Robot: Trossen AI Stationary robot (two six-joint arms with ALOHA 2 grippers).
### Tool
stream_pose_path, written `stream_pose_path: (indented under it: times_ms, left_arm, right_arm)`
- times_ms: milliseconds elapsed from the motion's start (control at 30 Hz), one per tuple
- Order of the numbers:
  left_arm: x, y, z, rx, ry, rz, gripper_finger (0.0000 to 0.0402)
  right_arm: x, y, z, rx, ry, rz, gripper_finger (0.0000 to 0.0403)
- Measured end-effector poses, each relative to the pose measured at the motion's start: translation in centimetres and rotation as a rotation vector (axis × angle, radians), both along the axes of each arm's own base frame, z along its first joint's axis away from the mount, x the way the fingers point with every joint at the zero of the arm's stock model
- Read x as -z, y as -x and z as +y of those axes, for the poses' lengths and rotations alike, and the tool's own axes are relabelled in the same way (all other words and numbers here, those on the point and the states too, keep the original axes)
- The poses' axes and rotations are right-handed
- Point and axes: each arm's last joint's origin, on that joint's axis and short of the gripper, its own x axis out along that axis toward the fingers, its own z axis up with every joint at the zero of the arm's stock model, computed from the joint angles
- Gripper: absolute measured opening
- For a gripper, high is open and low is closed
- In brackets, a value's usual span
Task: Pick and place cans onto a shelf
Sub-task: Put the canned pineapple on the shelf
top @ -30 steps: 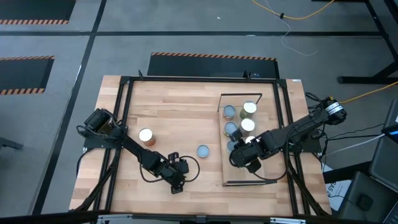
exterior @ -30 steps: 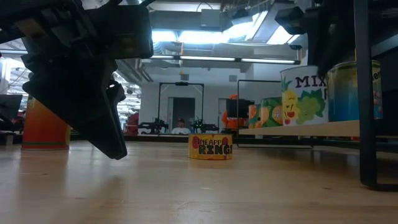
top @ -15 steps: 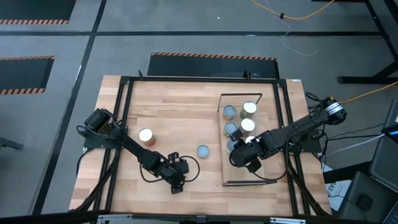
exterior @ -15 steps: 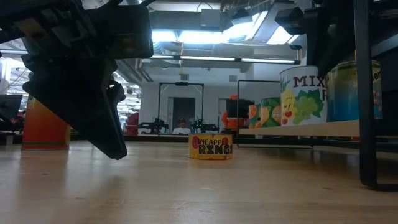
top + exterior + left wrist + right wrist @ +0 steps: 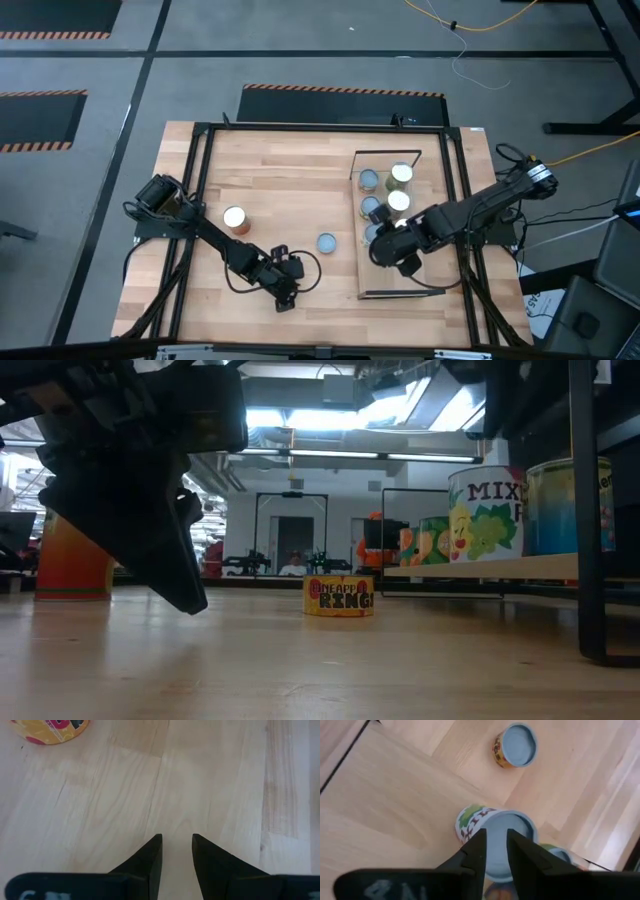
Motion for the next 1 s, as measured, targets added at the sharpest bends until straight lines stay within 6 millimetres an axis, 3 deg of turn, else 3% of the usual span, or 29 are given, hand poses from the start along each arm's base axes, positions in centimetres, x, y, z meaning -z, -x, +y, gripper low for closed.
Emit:
stream_pose_path:
  times_ms: [167,467,800,1000]
  left_arm:
    - [0.0,-0.1,0.0,0.001,0.004,-0.009,0.0099]
    - [-0.9,-0.8,-0.5,0.006,0.031,-0.078,0.0099]
    - [-5.3,-3.1,-1.1,0.092,-0.025,-0.198,0.0098]
    - [-8.6,-2.8,-0.5,0.086,-0.048,-0.164,0.0098]
  right_arm:
    - [-1.8,-0.2,0.1,0.012,-0.026,-0.026,0.0079]
    - [-2.4,-0.9,0.5,0.01,-0.069,-0.113,0.0079]
    - [-2.5,-1.0,0.5,0.009,-0.077,-0.128,0.0079]
    - [-2.5,-1.1,0.6,0.009,-0.082,-0.138,0.0079]
